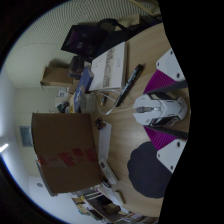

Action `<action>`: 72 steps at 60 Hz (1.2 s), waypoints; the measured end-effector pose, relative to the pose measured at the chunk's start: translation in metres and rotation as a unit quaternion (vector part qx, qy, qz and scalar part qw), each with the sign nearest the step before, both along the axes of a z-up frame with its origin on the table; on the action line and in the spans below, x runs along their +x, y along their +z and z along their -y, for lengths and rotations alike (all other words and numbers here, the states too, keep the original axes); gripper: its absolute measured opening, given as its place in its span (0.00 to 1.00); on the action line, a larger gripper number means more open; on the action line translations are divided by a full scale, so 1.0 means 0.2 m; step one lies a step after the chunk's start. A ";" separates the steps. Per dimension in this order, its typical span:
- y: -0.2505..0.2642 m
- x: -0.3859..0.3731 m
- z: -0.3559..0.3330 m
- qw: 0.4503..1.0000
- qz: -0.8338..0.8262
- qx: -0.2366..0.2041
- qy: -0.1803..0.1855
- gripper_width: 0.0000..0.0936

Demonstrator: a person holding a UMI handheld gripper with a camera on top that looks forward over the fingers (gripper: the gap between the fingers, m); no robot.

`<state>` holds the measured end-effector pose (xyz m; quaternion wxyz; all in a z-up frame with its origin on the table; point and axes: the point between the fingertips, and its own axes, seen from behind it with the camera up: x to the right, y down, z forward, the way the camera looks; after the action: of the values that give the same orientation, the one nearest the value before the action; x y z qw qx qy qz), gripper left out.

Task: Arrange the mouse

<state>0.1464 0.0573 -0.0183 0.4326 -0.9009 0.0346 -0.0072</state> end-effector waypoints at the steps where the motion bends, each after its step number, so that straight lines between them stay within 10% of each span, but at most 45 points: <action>1: 0.00 0.00 0.00 1.000 0.000 0.002 -0.001 0.62; 15: 0.02 0.03 0.00 0.999 -0.021 -0.013 -0.031 0.47; 33: 0.85 -0.42 -0.16 0.990 -0.015 0.135 0.030 0.41; 63: 0.02 -0.94 -0.04 0.995 0.006 -0.005 0.096 0.42; 72: 0.02 -0.95 -0.05 0.996 -0.009 -0.022 0.092 0.59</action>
<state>-0.0439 0.0668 -0.0150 0.4116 -0.9094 -0.0447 0.0394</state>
